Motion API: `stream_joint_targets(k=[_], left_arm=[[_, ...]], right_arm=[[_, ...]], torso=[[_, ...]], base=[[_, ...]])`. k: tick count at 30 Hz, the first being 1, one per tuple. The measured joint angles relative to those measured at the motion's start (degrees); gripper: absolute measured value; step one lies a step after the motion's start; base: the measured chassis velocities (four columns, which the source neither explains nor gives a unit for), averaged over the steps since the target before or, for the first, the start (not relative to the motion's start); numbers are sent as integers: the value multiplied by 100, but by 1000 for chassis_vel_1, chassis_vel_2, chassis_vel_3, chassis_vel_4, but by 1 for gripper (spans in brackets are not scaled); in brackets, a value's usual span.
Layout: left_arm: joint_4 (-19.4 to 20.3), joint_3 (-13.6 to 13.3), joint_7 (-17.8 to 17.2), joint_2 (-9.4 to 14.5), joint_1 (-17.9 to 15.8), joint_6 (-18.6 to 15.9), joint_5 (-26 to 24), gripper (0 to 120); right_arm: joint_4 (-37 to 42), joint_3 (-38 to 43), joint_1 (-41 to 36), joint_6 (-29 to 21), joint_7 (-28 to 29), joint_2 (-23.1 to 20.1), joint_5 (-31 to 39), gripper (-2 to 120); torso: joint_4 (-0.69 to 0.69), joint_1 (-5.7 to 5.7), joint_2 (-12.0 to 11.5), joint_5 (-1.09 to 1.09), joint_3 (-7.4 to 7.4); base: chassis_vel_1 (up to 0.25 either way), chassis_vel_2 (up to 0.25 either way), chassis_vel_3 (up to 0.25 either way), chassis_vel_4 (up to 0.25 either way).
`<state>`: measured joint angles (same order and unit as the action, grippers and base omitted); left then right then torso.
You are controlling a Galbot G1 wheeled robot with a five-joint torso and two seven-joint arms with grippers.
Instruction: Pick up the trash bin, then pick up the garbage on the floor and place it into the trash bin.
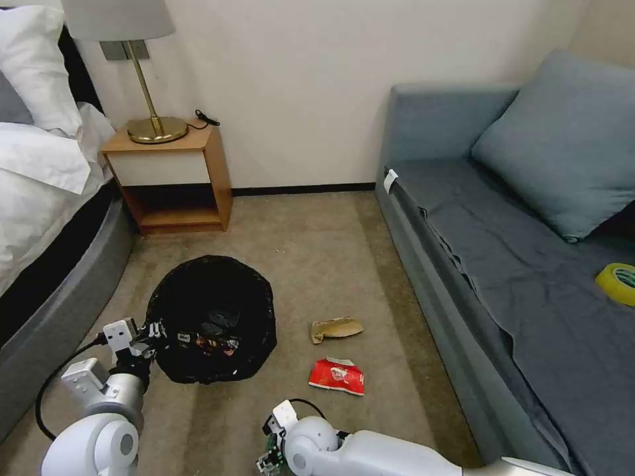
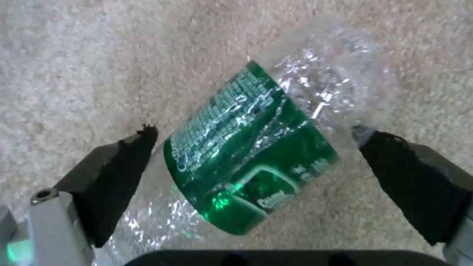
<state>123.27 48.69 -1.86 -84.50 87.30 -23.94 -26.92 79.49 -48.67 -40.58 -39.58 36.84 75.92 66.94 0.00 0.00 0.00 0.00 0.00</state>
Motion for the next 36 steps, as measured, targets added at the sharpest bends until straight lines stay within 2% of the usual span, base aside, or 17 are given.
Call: stream_joint_targets(k=[9, 12, 14, 15, 17, 19, 23, 31, 36], left_arm=[[-4, 15, 9, 4, -8, 6, 0, 4], [-4, 21, 11, 5, -13, 11, 0, 4], [-5, 32, 13, 5, -14, 13, -1, 4], [-5, 32, 13, 5, -14, 13, -1, 4], [-13, 37, 16, 4, -14, 15, -2, 4], [-13, 37, 16, 4, -14, 16, -2, 4], [-14, 39, 18, 6, -11, 18, -4, 4], [-57, 53, 16, 30, -35, 18, -8, 4], [-91, 52, 8, 56, -65, -4, -12, 4]], right_arm=[[-163, 19, -58, 61, -111, 57, -98, 98], [-185, 28, -60, 103, -144, 57, -111, 85], [-201, 50, -67, 135, -197, 56, -118, 69], [-201, 50, -67, 135, -197, 56, -118, 69], [-205, 51, -77, 142, -232, 56, -118, 55], [-208, 51, -78, 142, -232, 56, -119, 54], [-197, 63, -71, 152, -238, 41, -125, 35], [-35, 330, 88, 212, -163, -77, -126, 19], [84, 559, 210, 256, -87, -176, -121, 19]], torso=[[0, 0, 0, 0, 0], [0, 0, 0, 0, 0], [0, 0, 0, 0, 0], [0, 0, 0, 0, 0], [0, 0, 0, 1, 0], [0, 0, 0, 1, 0], [0, 0, 0, 1, 0], [0, 0, 0, -1, 1], [0, 0, 0, -1, 0]], base=[[0, 0, 0, 0], [0, 0, 0, 0], [0, 0, 0, 0], [0, 0, 0, 0], [0, 0, 0, 0], [0, 0, 0, 0], [0, 0, 0, 0], [0, 0, 0, 0], [0, 0, 0, 0]])
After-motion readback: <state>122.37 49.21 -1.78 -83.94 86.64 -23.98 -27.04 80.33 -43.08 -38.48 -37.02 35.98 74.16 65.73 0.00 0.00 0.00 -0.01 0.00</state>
